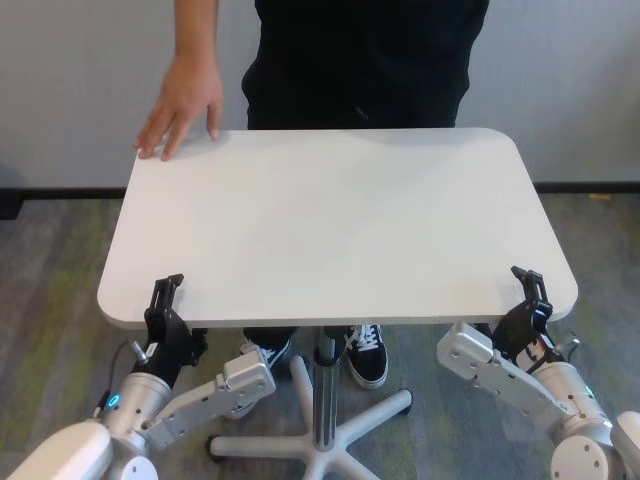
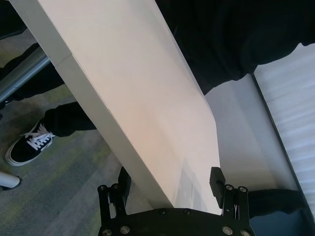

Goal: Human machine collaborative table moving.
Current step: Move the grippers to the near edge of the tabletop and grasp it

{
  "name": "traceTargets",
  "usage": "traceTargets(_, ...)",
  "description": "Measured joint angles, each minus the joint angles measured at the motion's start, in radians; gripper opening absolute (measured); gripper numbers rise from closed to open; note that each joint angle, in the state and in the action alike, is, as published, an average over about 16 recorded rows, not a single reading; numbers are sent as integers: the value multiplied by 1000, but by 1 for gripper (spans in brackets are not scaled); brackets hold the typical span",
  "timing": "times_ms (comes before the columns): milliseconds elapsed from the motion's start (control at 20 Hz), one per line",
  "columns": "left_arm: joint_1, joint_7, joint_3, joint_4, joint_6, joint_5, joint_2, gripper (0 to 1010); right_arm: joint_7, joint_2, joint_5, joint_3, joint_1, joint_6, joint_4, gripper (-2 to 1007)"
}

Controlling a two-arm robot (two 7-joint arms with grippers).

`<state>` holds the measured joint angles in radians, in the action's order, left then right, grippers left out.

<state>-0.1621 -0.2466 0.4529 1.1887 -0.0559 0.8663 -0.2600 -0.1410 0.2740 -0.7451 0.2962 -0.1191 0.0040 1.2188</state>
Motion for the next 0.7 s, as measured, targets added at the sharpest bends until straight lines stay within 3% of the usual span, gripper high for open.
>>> traceTargets(700,0,0,0,0,0,0,0,967,1,1,-2,1,1,3,1,997)
